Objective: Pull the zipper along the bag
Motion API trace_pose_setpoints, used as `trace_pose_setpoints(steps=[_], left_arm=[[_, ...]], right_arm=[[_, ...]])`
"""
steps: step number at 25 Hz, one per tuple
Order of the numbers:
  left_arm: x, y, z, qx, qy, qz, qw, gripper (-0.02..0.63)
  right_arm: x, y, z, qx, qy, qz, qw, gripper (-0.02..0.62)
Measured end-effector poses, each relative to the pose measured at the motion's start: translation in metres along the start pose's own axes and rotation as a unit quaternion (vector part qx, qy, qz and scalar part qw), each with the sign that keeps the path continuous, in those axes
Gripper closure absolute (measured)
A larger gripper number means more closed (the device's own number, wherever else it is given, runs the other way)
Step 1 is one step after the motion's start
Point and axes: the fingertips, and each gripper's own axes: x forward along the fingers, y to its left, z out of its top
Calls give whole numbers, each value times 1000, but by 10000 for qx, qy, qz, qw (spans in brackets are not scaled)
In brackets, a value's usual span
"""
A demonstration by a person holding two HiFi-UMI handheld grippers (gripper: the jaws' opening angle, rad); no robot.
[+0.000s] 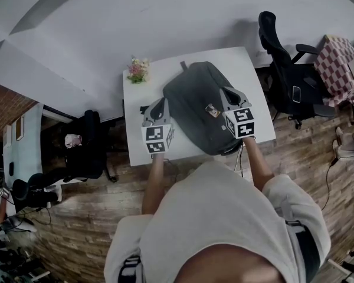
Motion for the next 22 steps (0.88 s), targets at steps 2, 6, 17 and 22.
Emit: trace_pose_setpoints(steps=[2,6,17,22], left_arm=[[1,0,-1,-6,6,-13,10000,580],[2,-1,-1,-22,4,-36,10000,580],[2,-1,-2,-73,-3,-22,10000,580],[0,-6,-7,-58,22,-36,10000,580]], right_arm=[[1,1,1,-8,-7,-4,10000,581],[2,2,3,-42,-9,20,10000,581],[3,7,5,-96,-17,90,9999,581],[0,11,-2,-84,4,134,9999,583]])
